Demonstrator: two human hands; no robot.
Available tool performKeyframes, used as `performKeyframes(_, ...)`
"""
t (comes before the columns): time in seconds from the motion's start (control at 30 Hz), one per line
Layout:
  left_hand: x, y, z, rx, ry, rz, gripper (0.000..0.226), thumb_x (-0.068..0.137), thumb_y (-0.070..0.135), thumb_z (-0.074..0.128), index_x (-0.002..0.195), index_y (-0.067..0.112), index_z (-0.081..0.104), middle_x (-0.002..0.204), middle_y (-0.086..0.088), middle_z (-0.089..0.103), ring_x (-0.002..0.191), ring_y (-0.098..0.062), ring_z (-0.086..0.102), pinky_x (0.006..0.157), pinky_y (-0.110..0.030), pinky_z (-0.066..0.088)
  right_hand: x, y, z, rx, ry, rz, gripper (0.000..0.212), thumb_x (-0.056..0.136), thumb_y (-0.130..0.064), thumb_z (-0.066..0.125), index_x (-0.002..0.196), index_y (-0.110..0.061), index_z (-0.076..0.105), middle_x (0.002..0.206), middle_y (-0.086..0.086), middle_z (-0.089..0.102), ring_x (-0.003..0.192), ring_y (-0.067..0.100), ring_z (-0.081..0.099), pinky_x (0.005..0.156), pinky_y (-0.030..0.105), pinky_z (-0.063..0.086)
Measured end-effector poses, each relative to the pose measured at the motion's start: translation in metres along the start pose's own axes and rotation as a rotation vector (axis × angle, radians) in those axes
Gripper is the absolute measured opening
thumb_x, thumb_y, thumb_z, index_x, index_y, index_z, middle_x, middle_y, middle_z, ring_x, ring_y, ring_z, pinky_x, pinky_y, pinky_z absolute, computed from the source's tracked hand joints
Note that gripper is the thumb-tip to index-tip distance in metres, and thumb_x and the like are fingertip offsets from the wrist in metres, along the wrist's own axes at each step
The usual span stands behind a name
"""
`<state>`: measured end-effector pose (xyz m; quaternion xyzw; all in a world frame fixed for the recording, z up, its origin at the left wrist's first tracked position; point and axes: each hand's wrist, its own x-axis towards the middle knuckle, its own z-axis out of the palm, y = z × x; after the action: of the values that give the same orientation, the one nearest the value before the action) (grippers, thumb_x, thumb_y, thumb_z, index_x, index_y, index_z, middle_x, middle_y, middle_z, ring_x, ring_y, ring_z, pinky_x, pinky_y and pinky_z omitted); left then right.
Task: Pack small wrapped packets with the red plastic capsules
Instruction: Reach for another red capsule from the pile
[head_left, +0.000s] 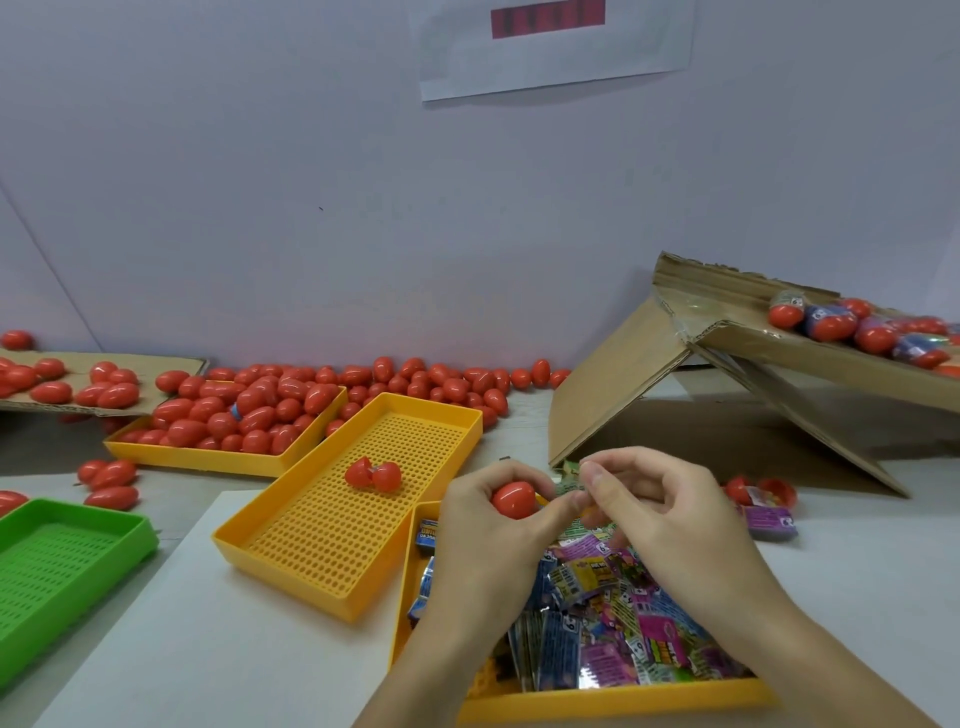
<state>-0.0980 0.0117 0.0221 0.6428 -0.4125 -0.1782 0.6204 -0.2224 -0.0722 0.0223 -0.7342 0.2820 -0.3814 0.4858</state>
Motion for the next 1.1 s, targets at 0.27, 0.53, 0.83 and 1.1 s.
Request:
performKeyframes(0.27,-0.0005,-0.0023,0.0005,0.027,-0.046,0.012,0.023,0.066,0.032,0.088,0.071,0.022,0.068,0.072,0.016,0.063,0.067,-0.005,0.063,0.058,-0.015,0.051,0.0027,0.0048,-0.0015,0.175,0.025,0.133,0.017,0.092,-0.014,0.066,0.1,-0.026,0.073,0.087,-0.003,0.077,0.085,0.011,0.073,0.066,0.023,0.056)
performKeyframes(0.53,-0.0012,0.0033,-0.0036,-0.155,-0.117,-0.163,0.034,0.059,0.05,0.082,0.083,0.028,0.075,0.06,0.012,0.059,0.049,-0.004,0.056,0.049,-0.014,0.044,0.003,0.0036,-0.0038,0.163,0.022,0.116,0.032,0.092,-0.003,0.063,0.108,-0.03,0.07,0.094,-0.004,0.077,0.089,0.011,0.073,0.071,0.024,0.058)
performKeyframes(0.83,-0.0009,0.0025,-0.0038,-0.161,-0.145,-0.206,0.013,0.077,0.036,0.081,0.088,0.032,0.077,0.063,0.02,0.063,0.055,0.001,0.06,0.052,-0.012,0.045,0.0025,0.0041,-0.0024,0.023,0.016,0.037,0.045,0.087,0.002,0.069,0.107,-0.039,0.067,0.097,-0.016,0.073,0.09,0.001,0.071,0.071,0.016,0.057)
performKeyframes(1.1,-0.0003,0.0014,-0.0048,-0.13,-0.165,-0.176,0.005,0.08,0.031,0.08,0.081,0.031,0.076,0.069,0.02,0.065,0.059,0.001,0.06,0.053,-0.012,0.045,0.0019,0.002,-0.0016,-0.026,0.051,0.019,0.042,0.085,-0.003,0.074,0.104,-0.04,0.066,0.093,-0.01,0.071,0.083,0.003,0.073,0.066,0.017,0.058)
